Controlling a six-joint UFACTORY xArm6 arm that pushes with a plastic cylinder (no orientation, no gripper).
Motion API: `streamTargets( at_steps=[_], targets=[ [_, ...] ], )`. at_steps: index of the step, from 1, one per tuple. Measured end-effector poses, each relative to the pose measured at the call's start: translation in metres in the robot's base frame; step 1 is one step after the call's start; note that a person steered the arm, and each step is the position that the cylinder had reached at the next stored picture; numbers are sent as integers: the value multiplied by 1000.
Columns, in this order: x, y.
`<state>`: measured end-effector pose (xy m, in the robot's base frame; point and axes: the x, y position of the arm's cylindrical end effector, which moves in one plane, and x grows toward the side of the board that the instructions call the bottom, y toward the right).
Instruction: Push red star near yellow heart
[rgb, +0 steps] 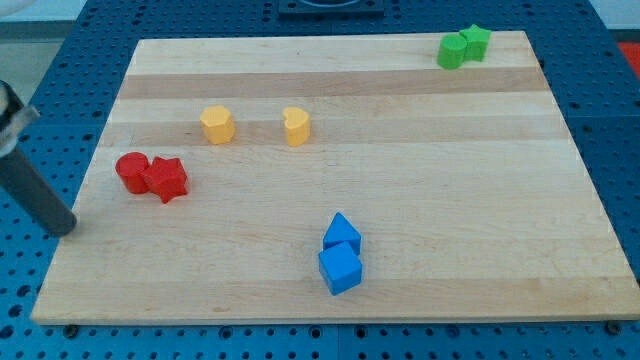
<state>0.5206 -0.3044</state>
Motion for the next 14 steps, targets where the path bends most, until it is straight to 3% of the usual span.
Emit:
streamTargets(
  at_steps=[3,4,8,10,11,12,14],
  targets=[
    [-82,0],
    [-61,7],
    [-54,149],
    [-53,145],
    [-31,122],
    [-17,138],
    [-56,204]
  ],
)
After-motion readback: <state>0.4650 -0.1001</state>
